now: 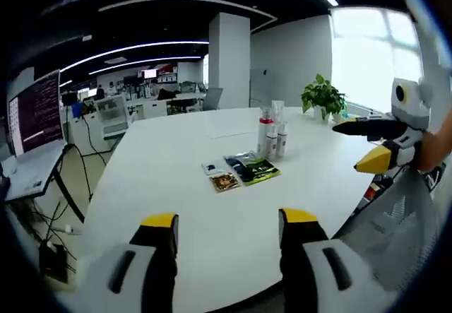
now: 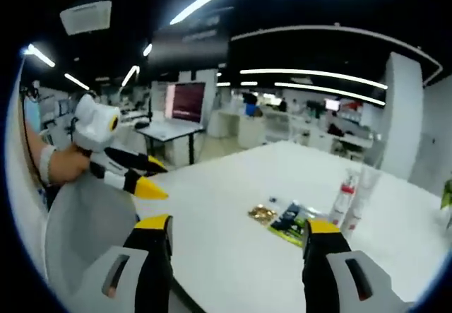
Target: Arrange the skincare products in the storage area until every visible bottle or jar stands upright without overlapping.
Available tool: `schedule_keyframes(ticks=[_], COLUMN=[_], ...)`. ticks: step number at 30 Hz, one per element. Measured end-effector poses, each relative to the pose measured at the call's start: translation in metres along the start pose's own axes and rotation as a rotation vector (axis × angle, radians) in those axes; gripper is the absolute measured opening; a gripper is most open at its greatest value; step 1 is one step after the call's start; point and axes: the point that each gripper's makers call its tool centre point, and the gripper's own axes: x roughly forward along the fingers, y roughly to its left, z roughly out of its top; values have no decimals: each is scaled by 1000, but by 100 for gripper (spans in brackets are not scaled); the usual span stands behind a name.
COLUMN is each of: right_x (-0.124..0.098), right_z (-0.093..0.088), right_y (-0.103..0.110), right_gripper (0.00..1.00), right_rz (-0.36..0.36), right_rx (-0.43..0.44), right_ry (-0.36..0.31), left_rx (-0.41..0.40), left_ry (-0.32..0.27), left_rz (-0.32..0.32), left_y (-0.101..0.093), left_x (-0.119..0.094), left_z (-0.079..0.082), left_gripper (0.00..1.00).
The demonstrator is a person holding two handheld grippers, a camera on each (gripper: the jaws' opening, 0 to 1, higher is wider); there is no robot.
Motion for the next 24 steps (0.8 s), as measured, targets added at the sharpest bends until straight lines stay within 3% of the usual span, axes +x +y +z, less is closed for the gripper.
schedule_keyframes(ticks=[6,12,24], right_x=[6,11,12], right_z=[-5,-3,-14], right_y=[6,6,9], right_gripper=[84,99,99], right_rz=[1,-2,11], right_rx=[-32,-28,11], right_ry=[7,-11,42], left_rx=[27,33,19], left_ry=[-23,-62,-70], left_rz=[31,50,59], left_y=[5,9,11], left_x=[1,0,0], left_z=[5,12,13], left_gripper=[74,84,88])
